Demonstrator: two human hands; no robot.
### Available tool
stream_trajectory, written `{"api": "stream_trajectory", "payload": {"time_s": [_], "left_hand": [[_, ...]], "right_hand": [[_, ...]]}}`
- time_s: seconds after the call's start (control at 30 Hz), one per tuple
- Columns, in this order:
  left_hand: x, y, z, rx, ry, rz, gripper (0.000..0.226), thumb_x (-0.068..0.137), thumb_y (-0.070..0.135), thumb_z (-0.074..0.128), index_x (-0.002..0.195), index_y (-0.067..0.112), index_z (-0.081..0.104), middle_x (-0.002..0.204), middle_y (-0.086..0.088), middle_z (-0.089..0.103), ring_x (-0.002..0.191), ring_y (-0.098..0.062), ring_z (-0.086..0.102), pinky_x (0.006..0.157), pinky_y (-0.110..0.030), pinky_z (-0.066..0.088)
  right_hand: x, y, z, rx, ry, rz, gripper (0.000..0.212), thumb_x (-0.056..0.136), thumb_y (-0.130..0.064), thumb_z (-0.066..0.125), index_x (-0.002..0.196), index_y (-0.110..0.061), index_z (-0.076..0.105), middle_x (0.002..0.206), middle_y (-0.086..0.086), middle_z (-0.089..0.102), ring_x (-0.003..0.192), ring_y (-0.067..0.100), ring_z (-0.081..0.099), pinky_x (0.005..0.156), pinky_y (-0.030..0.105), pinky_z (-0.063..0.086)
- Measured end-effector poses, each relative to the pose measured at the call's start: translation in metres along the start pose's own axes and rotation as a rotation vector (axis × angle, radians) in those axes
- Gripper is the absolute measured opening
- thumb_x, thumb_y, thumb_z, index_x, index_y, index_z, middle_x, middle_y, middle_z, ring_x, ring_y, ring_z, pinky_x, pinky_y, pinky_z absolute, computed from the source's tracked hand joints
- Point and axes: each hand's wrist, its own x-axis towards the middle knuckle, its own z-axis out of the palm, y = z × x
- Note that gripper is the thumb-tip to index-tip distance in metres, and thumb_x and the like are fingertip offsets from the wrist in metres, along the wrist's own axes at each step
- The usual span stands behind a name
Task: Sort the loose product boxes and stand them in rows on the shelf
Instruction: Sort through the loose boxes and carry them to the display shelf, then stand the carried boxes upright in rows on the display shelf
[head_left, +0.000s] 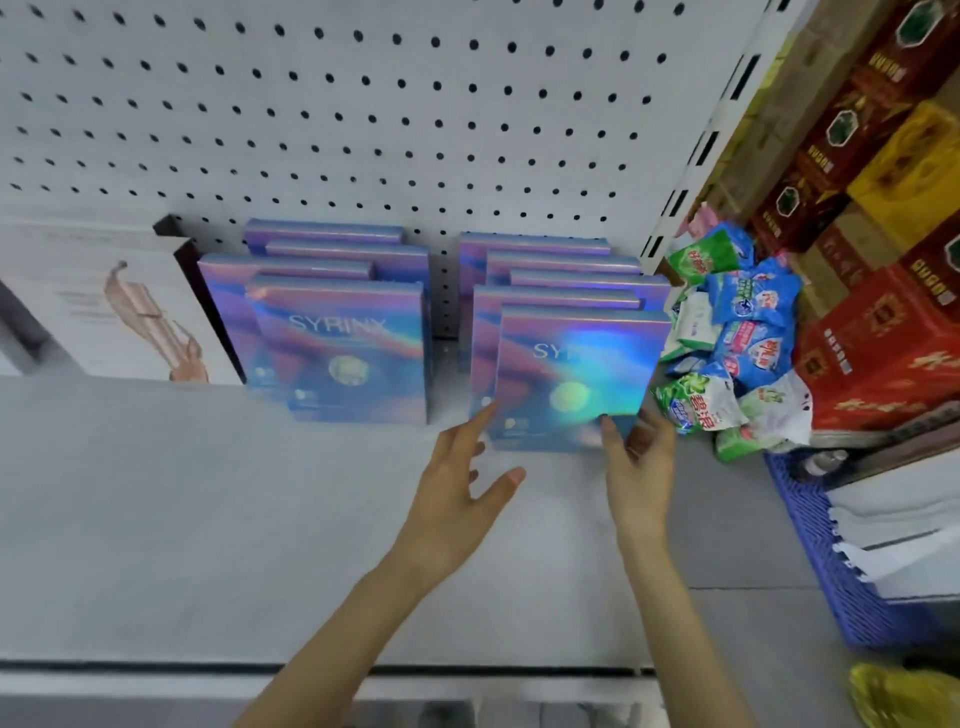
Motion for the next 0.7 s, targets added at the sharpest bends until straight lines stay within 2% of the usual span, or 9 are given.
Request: {"api": "stream_trajectory", "payload": {"time_s": [0.1,0.17,0.23,0.33,0.4,0.5,0.6,0.7], "left_hand": [[-0.028,-0.006,-0.026,-0.046,0.044,-0.035,0.058,0.087,0.018,0.066,0.138,0.033,0.042,0.126,0.011,0.048,0.109,0.010,0.050,0.087,-0.005,0.042],[-0.055,-0.014,-0.053,-0.040,0.062,-0.041,0.055,0.087,0.018,0.066,0.136,0.030,0.046,0.125,0.009,0.053,0.108,0.006,0.054,0.087,-0.006,0.043],[-0.087,-0.026,-0.087,-0.046,0.098,-0.063,0.050,0.087,0.019,0.065,0.132,0.033,0.048,0.120,0.010,0.059,0.104,0.003,0.058,0.086,-0.009,0.045],[-0.145,-0.052,-0.146,-0.051,0.210,-0.087,0.046,0.087,0.020,0.066,0.127,0.037,0.051,0.112,0.015,0.065,0.101,-0.003,0.063,0.084,-0.012,0.049],[-0.188,-0.074,-0.187,-0.052,0.313,-0.105,0.044,0.086,0.024,0.068,0.125,0.037,0.053,0.106,0.019,0.066,0.100,-0.003,0.064,0.082,-0.012,0.050],[-0.255,-0.104,-0.252,-0.064,0.404,-0.144,0.046,0.078,0.033,0.065,0.122,0.040,0.052,0.106,0.023,0.065,0.098,-0.002,0.065,0.081,-0.015,0.052],[-0.318,-0.131,-0.316,-0.006,0.428,-0.158,0.051,0.076,0.039,0.065,0.123,0.044,0.048,0.110,0.018,0.065,0.098,-0.001,0.064,0.081,-0.014,0.051],[-0.381,-0.152,-0.376,0.045,0.523,-0.180,0.051,0.080,0.034,0.067,0.128,0.037,0.048,0.114,0.014,0.063,0.098,0.001,0.063,0.085,-0.016,0.050]], "right_hand": [[-0.032,-0.010,0.000,0.048,0.081,0.048,0.035,0.090,-0.016,0.065,0.121,-0.020,0.048,0.117,0.007,0.054,0.104,0.018,0.054,0.081,0.017,0.045],[-0.066,-0.019,0.002,0.071,0.060,0.091,0.044,0.091,-0.016,0.063,0.131,-0.018,0.045,0.122,0.006,0.051,0.104,0.016,0.053,0.078,0.017,0.042],[-0.108,-0.029,0.011,0.068,-0.060,0.097,0.050,0.092,-0.015,0.062,0.136,-0.020,0.040,0.126,0.004,0.048,0.109,0.017,0.052,0.079,0.017,0.042],[-0.176,-0.038,0.039,0.050,-0.279,0.036,0.054,0.092,-0.008,0.060,0.138,-0.025,0.037,0.135,0.004,0.043,0.113,0.017,0.050,0.074,0.002,0.042],[-0.226,-0.044,0.068,0.039,-0.452,0.007,0.052,0.093,-0.009,0.057,0.135,-0.033,0.037,0.139,-0.001,0.042,0.116,0.015,0.052,0.077,0.003,0.042],[-0.313,-0.055,0.117,0.037,-0.684,-0.029,0.051,0.094,-0.015,0.056,0.134,-0.041,0.037,0.143,-0.008,0.040,0.117,0.003,0.051,0.080,0.005,0.044],[-0.404,-0.059,0.164,0.030,-0.817,-0.056,0.052,0.094,-0.017,0.058,0.135,-0.041,0.037,0.145,-0.011,0.039,0.118,0.004,0.053,0.083,0.007,0.045],[-0.485,-0.053,0.202,-0.014,-0.979,-0.050,0.053,0.094,-0.023,0.060,0.138,-0.041,0.036,0.145,-0.012,0.039,0.109,0.000,0.057,0.082,0.008,0.045]]}}
